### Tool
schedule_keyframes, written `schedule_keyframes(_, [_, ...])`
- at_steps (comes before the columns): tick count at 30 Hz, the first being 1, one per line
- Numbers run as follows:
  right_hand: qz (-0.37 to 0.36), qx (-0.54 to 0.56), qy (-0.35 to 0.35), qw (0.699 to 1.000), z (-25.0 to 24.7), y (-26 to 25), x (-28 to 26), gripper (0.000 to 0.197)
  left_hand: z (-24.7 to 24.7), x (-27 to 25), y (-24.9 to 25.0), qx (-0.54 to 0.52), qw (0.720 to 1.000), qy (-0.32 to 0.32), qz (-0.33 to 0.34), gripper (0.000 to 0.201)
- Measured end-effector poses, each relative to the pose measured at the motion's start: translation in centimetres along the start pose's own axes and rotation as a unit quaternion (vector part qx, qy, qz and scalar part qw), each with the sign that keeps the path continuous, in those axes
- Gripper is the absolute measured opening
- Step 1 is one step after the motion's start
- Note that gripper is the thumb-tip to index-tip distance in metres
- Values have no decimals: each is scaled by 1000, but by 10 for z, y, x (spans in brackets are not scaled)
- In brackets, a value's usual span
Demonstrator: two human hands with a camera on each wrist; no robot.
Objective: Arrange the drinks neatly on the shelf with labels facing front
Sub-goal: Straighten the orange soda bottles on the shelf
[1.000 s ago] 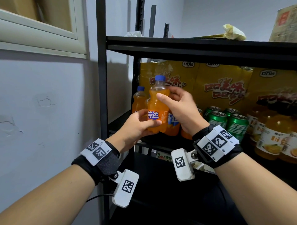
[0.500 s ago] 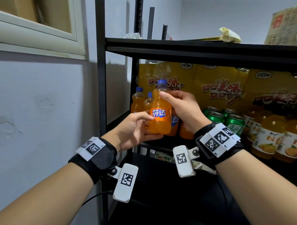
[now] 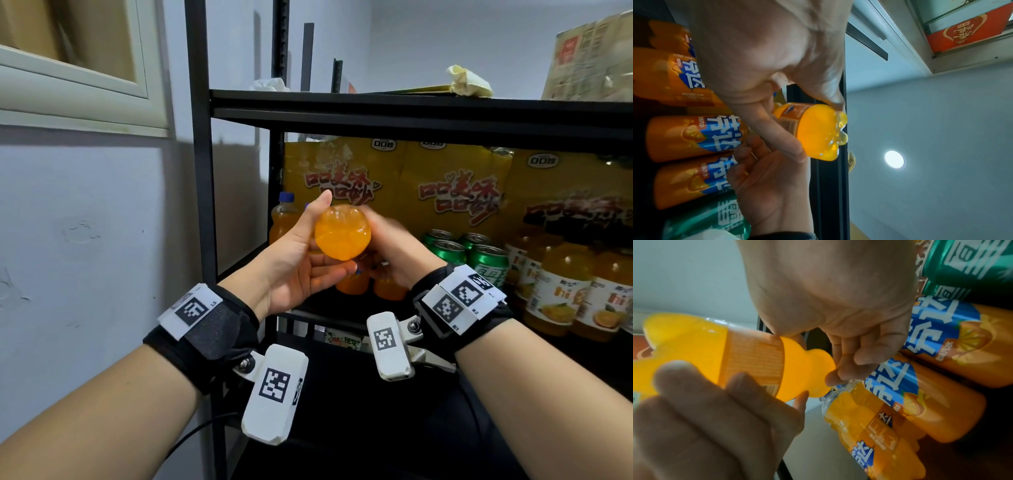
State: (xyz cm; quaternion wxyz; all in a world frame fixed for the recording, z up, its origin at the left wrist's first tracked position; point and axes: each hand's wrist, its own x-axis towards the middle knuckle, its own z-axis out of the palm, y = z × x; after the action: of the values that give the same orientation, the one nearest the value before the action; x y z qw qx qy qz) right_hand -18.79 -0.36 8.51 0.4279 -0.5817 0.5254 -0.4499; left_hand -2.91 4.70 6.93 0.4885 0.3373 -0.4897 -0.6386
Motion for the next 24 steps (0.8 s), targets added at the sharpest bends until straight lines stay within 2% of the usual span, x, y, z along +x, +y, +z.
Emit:
schedule_keyframes(4, [12,-12,10,1000,-4,0,2,67,2,2,-2,9,1000,10,9,86])
schedule_keyframes(6, [10,1,-1,1000,-4,-1,1,73,1,3,-4,23,999,8,24,75])
schedule_keyframes(8, [-9,41,-48,998,-6,-2,0,73,-3,4,-7,44,998,3,48,61])
schedule_keyframes(10, [-65,59,-78,993,-9,-3,-3,64,-6,6,-11,72,995,1,74,57])
schedule_keyframes(13, [-154,55,-61,985,-7,-1,-7,34,-11,8,-14,144,983,25,113,58])
schedule_keyframes(16, [-215,8,-25,976,2,5,-9,29,-19,11,-20,249,948,56,188,58])
schedule_keyframes(19, [-303,-59,10,951,9,10,-15,46,-31,11,-28,305,916,70,250,63])
schedule_keyframes(21, [-350,-78,1,933,13,14,-19,57,-39,11,-32,315,901,76,288,69])
schedule_keyframes(24, [-399,-110,-12,910,22,20,-27,61,-48,10,-35,354,863,106,345,65])
